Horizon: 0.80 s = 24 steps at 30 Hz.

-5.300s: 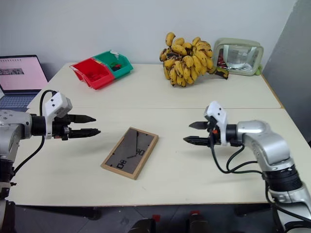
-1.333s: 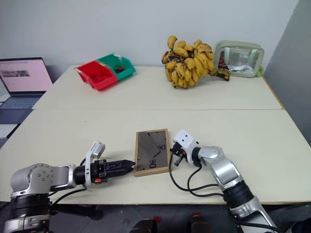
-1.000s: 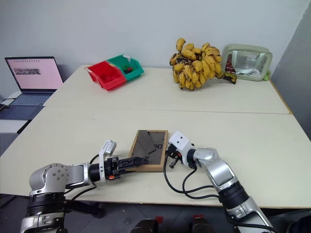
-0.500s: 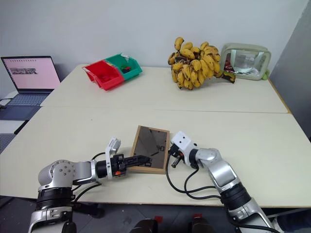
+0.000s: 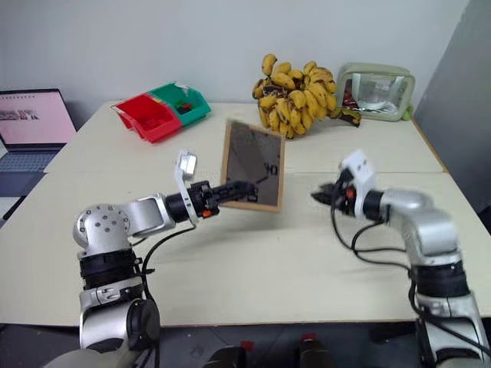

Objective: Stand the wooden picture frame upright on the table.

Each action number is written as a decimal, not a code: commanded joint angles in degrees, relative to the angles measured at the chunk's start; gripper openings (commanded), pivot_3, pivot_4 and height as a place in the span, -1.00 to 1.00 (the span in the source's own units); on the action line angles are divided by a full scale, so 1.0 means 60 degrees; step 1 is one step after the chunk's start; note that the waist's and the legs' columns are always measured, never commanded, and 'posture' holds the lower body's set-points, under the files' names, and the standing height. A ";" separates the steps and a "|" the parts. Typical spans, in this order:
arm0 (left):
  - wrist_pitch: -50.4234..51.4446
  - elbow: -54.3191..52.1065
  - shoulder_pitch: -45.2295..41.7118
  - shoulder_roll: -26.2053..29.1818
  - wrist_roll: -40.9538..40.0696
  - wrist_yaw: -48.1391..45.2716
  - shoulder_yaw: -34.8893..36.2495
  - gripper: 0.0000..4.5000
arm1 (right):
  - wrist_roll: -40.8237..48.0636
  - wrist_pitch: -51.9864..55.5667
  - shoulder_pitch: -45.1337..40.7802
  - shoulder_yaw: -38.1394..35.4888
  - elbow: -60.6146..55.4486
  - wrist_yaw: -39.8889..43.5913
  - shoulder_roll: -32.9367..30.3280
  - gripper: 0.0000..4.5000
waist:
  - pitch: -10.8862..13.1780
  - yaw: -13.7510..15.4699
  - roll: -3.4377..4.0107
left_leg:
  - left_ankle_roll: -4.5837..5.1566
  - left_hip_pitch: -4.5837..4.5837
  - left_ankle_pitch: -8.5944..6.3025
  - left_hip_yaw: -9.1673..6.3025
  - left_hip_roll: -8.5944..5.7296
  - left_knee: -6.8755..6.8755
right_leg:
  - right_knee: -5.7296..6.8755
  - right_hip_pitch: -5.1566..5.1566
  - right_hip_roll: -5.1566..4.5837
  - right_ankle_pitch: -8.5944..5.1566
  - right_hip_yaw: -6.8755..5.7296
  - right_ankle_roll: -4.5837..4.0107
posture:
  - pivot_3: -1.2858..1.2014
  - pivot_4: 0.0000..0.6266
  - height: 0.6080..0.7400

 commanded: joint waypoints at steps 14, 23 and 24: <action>-0.1972 -0.0070 -0.0496 0.1425 0.0484 -0.1498 -0.1206 -0.46 | 0.0002 -0.2083 -0.4136 0.1421 0.3885 0.0345 0.2467 1.00 | 0.0003 0.0040 0.0004 | 0.0002 -0.0099 0.0000 0.0004 0.0001 0.0002 | 0.0002 -0.0099 -0.0022 0.0000 0.0000 -0.0003 | 0.03 -0.52 1.00; -0.1961 -0.0287 -0.0368 0.1592 0.0370 -0.1463 -0.1174 -0.46 | -0.0036 -0.2566 -0.4312 0.1707 0.4100 0.0801 0.3319 1.00 | 0.0004 0.0046 0.0006 | -0.0028 -0.0123 0.0018 -0.0009 -0.0002 0.0003 | 0.0002 -0.0114 -0.0060 0.0001 -0.0011 -0.0005 | 0.03 -0.52 1.00; -0.1853 -0.0248 -0.0370 0.1561 0.0269 -0.1382 -0.1063 -0.46 | 0.0498 -0.2123 -0.4144 0.1526 0.3583 0.1061 0.3309 1.00 | 0.0004 0.0047 0.0006 | -0.0028 -0.0123 0.0018 -0.0009 -0.0002 0.0004 | 0.0002 -0.0114 -0.0061 0.0001 -0.0012 -0.0005 | 0.03 -0.52 1.00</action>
